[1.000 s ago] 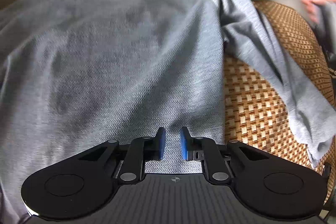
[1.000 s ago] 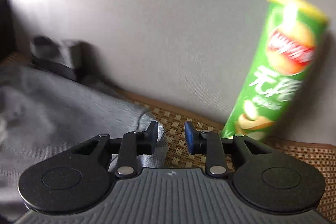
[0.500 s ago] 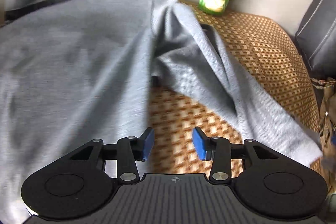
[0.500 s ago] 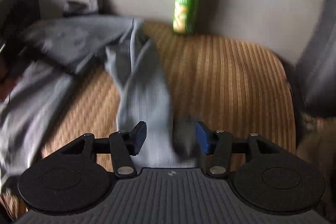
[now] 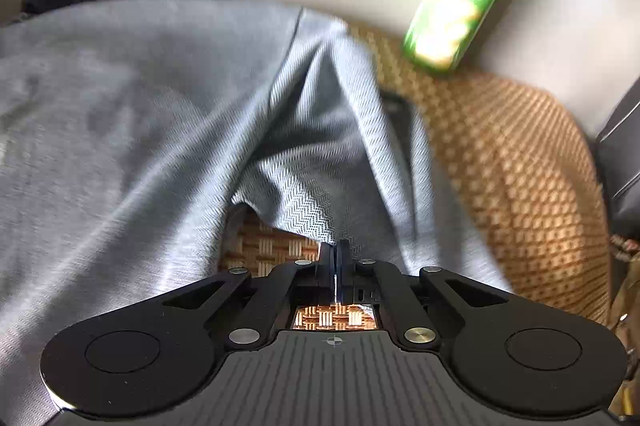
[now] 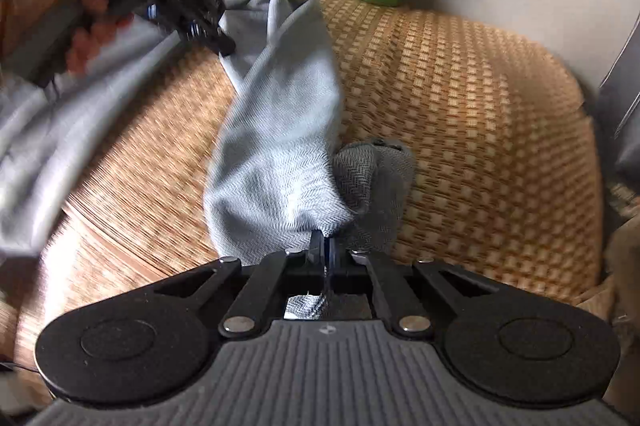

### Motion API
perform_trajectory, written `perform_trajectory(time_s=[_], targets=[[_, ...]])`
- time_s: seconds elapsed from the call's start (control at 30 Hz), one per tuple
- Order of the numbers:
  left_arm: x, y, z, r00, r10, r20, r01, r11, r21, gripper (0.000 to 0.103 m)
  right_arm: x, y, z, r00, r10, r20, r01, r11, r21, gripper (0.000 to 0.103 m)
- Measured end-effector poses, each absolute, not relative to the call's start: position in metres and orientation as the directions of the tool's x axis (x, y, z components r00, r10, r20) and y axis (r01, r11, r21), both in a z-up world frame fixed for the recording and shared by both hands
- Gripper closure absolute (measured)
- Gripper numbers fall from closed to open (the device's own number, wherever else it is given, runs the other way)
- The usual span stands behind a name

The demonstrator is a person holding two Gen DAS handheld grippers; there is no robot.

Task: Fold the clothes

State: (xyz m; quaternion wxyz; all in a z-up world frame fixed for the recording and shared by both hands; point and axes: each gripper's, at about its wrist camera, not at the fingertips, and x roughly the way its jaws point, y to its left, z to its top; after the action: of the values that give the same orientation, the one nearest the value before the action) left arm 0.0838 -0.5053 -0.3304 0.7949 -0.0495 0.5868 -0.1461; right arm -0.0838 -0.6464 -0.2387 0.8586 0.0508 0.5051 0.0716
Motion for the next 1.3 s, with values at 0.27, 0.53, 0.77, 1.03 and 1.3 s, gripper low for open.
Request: perform_trajectory(time_s=[0.27,0.53,0.77,1.03,1.3], targets=[[0.074,-0.525,-0.312,0.273,-0.32,-0.907,0.256,0.933,-0.252,0.103,-0.074,-0.753,-0.229,0.481,-0.034,-0.876,0.368,0.915,0.167,0.097],[0.059,-0.537,-0.337,0.196,-0.284,-0.939,0.294,0.93,-0.22,0.103,-0.093,-0.721,-0.231,0.454,-0.113,-0.884,0.292,0.956,0.028,0.048],[0.059,-0.527,-0.329,0.204,-0.284,-0.937,0.292,0.931,-0.219,0.103,-0.088,-0.705,-0.27,0.345,-0.167,-0.923,0.271,0.96,-0.073,0.047],[0.069,-0.518,-0.314,0.238,-0.295,-0.925,0.292,0.93,-0.222,0.103,-0.087,-0.749,-0.246,0.372,-0.035,-0.928,0.371,0.922,0.114,0.098],[0.058,-0.536,-0.326,0.163,-0.28,-0.946,0.366,0.908,-0.206,0.083,-0.096,-0.784,-0.198,0.28,-0.292,-0.915,0.274,0.937,-0.215,0.065]])
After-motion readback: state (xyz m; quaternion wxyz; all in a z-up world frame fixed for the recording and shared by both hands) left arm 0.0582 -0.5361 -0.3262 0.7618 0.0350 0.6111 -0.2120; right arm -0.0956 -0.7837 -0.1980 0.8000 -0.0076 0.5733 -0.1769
